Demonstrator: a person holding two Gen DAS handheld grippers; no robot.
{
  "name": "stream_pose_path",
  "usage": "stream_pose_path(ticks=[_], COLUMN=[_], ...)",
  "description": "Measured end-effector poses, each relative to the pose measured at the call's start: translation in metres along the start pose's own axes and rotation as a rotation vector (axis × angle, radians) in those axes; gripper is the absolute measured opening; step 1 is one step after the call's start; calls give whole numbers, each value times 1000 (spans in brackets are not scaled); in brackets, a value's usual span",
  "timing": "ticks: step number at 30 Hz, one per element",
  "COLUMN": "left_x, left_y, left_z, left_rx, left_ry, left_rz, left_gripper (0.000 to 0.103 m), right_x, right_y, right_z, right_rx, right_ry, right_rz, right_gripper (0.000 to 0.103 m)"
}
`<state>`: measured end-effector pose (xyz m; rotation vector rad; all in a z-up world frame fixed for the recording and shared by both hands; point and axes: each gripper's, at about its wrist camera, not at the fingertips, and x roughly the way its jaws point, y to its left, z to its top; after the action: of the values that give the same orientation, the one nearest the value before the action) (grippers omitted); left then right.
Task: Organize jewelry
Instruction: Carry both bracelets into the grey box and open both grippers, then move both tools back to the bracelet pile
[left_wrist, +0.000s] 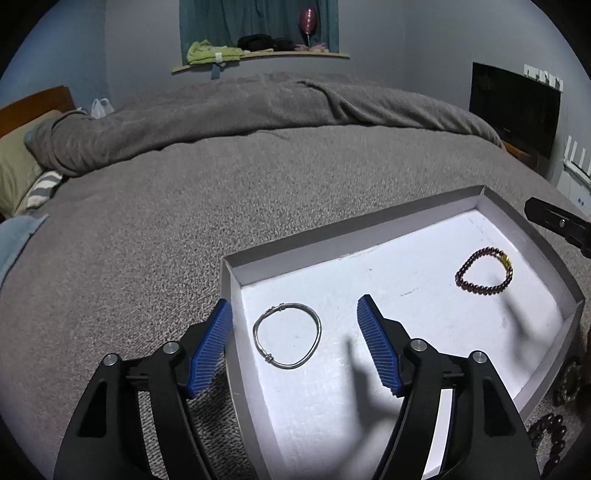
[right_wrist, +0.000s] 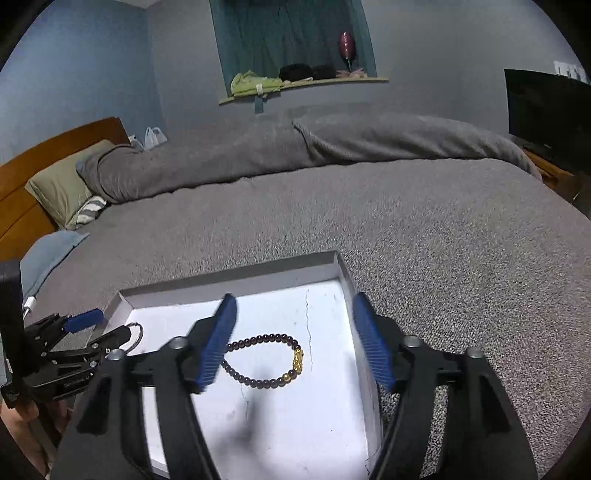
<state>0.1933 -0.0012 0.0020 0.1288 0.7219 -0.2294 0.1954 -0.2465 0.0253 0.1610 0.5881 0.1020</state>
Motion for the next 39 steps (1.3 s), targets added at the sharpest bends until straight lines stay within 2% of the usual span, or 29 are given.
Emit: stream_pose_path(ticks=[1, 3, 6, 8, 10, 12, 19, 25, 34, 39], left_x=[-2, -5, -12, -16, -20, -26, -58, -85, -125, -140], left_y=[0, 0, 3, 2, 0, -3, -5, -10, 0, -3], left_z=[0, 1, 1, 2, 3, 3, 2, -9, -55, -86], left_rx=[-2, -10, -45, -53, -50, -50, -101, -108, -139, -108], left_ry=[-12, -30, -61, -77, -93, -104, -150, -161, -153, -139], left_rz=[9, 7, -7, -14, 6, 31, 72, 106, 109, 97], left_gripper=[78, 79, 83, 88, 92, 93, 96, 97, 97, 97], right_x=[0, -2, -5, -7, -11, -16, -47, -77, -121, -140], right_y=[-1, -2, -3, -5, -8, -10, -6, 0, -12, -26], right_z=[0, 1, 1, 1, 1, 1, -3, -20, -65, -86], right_rx=[7, 12, 17, 30, 46, 66, 76, 72, 80, 87], right_ry=[-4, -14, -29, -35, -39, -48, -71, -74, -61, -54], right_rz=[6, 13, 15, 21, 23, 27, 29, 35, 11, -24], right_gripper=[73, 76, 87, 88, 95, 97, 98, 98, 98, 98])
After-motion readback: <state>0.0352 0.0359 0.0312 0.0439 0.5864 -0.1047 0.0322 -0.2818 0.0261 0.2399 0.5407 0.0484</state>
